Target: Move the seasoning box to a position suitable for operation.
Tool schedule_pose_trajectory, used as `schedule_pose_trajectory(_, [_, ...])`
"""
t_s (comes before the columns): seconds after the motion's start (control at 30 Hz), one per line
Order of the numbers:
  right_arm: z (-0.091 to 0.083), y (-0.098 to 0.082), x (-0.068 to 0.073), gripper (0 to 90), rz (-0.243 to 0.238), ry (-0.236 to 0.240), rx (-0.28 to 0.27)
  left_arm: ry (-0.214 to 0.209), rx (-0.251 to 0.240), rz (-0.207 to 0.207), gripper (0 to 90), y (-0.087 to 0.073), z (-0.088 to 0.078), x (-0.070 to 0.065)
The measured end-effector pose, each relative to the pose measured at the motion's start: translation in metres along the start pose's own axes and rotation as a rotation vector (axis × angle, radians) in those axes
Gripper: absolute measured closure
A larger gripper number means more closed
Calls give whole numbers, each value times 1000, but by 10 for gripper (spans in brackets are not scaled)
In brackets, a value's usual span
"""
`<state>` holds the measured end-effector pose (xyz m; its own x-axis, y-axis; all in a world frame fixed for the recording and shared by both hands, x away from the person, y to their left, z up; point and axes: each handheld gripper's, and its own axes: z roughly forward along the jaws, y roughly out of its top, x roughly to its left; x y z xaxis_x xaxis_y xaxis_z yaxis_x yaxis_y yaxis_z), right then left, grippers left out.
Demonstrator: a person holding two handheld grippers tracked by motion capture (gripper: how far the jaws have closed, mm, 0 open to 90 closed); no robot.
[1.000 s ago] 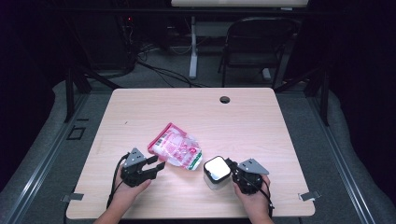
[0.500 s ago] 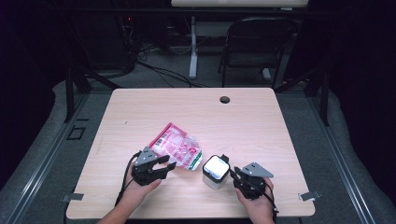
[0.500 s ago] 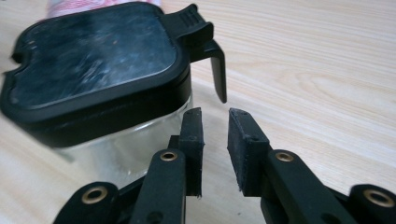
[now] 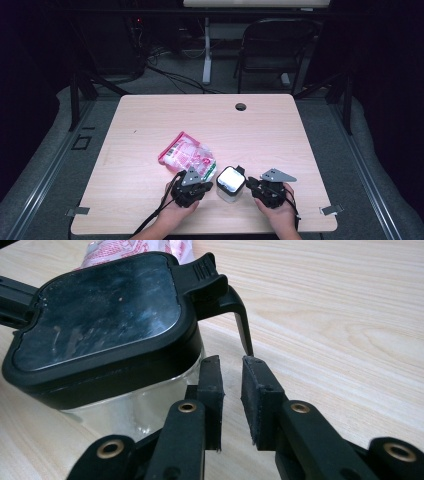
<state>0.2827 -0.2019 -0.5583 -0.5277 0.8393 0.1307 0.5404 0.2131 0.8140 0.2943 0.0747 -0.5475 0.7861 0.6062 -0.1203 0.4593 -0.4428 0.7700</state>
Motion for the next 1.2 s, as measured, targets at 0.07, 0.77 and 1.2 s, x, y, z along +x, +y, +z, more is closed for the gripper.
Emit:
schedule_pose_trajectory(0.07, [1, 1, -2, 790, -6, 9, 5, -9, -7, -18, 898, -1, 3, -1])
schedule_pose_trajectory(0.77, [-10, -5, 22, 791, -63, 10, 41, 49, -21, -25, 896, -1, 9, 0])
schedule_pose_trajectory(1.2, [-23, -9, 34, 735, -68, 8, 63, 29, -15, -22, 882, 1, 7, 2])
